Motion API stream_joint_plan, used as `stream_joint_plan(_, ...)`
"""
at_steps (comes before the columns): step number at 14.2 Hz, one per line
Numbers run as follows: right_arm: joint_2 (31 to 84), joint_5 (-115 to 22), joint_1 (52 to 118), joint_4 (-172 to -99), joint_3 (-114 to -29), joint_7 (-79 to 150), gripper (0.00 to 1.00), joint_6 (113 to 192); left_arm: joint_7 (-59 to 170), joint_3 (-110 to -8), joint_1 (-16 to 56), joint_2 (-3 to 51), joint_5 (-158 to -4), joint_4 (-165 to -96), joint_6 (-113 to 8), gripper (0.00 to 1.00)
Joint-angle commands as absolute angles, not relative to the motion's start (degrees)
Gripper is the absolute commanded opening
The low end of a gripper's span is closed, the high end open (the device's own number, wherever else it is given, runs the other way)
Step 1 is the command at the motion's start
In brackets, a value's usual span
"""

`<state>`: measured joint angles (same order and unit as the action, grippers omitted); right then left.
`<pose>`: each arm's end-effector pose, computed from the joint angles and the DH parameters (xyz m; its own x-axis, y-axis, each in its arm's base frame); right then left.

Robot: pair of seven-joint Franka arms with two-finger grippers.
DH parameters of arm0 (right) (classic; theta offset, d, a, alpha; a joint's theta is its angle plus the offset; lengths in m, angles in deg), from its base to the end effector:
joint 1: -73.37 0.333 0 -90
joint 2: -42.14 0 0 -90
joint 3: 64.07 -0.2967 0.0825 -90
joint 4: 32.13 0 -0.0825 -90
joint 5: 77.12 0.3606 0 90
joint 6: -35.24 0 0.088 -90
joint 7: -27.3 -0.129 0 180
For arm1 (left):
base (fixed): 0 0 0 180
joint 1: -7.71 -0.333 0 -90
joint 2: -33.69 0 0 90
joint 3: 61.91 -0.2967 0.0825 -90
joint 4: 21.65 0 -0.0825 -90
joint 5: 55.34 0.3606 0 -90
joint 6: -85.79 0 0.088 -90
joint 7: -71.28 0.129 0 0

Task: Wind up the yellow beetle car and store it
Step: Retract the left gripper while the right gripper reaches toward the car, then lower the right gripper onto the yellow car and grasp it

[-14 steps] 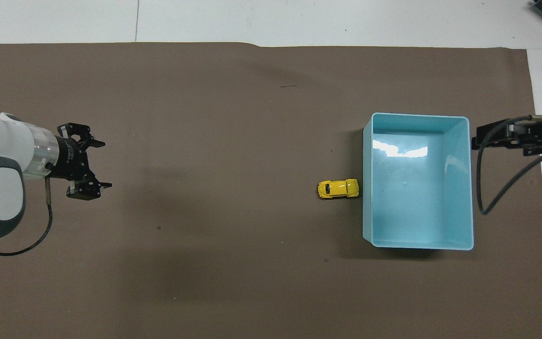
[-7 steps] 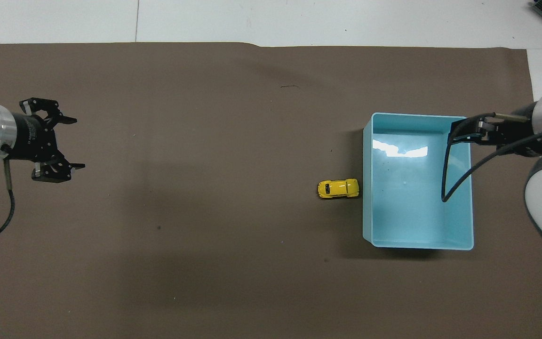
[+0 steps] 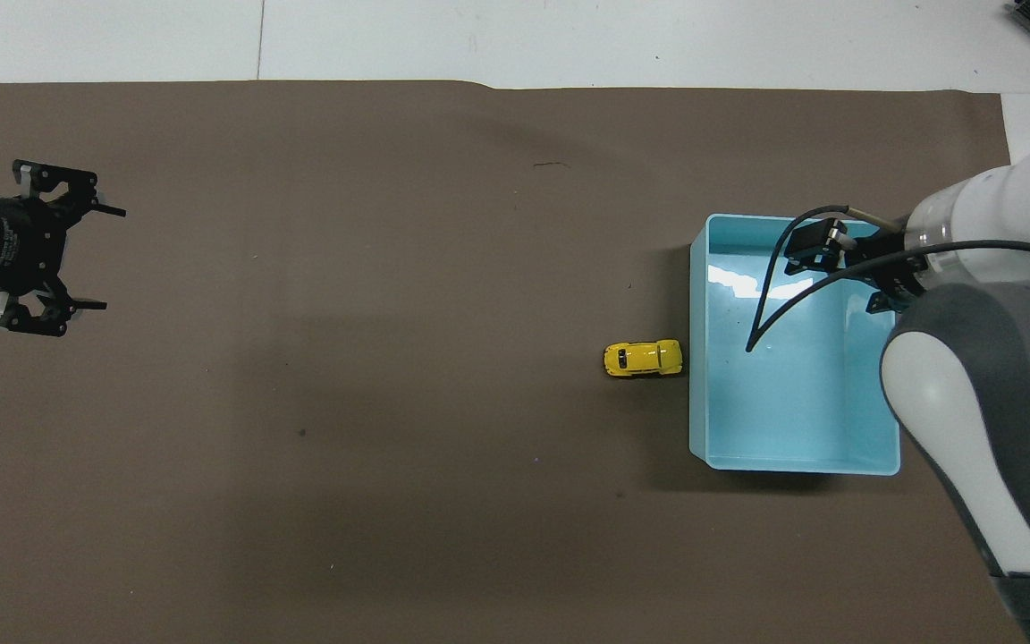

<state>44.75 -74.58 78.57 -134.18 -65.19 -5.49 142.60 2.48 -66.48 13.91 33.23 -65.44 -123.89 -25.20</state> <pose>0.5558 0.0657 0.4896 0.8893 -0.4571 0.0157 -0.4554 -0.8881 -0.0621 0.5601 -0.0317 0.5166 0.3481 0.9311 -0.1087 0.9265 -0.3241 0.1911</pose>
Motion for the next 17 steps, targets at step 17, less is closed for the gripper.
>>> stream_joint_plan(17, 46.54, -73.17, 88.75, -142.08, -65.74, -47.23, 1.0, 153.18, 70.84, -65.51, 13.42, 33.34, -57.1, -121.05, -15.99, 1.0)
